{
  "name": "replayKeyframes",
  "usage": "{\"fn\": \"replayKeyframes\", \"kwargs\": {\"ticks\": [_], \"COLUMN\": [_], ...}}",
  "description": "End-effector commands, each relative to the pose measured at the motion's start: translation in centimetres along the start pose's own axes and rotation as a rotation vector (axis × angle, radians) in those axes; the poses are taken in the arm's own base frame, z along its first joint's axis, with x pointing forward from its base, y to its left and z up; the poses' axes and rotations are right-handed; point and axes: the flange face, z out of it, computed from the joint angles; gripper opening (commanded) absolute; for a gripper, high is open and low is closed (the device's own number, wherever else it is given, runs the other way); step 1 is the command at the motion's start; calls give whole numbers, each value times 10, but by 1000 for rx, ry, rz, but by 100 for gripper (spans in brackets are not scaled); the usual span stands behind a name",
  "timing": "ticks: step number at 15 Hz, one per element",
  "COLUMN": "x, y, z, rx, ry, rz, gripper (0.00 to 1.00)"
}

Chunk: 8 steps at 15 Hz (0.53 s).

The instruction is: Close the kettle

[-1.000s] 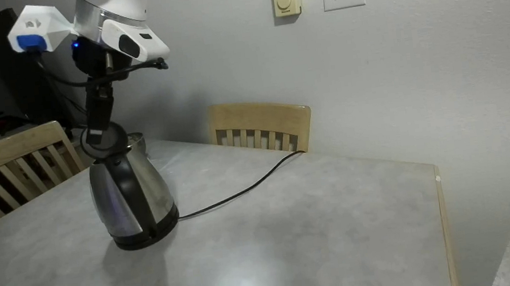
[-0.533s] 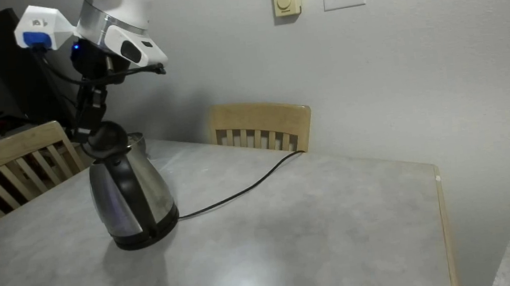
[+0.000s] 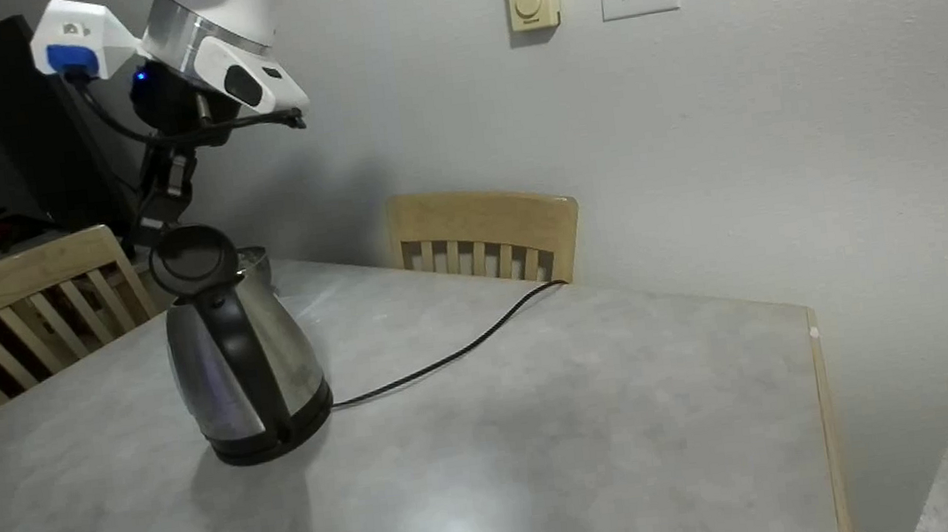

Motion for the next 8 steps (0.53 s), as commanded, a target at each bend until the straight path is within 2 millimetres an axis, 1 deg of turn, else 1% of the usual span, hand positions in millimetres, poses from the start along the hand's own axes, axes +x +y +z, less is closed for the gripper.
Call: {"fn": "replayKeyframes", "kwargs": {"ticks": [1,8], "x": [14,41], "y": [-11,-34], "z": [1,17], "rx": [10,-57], "ry": [-42,-113], "rz": [11,52], "gripper": [0,0]}}
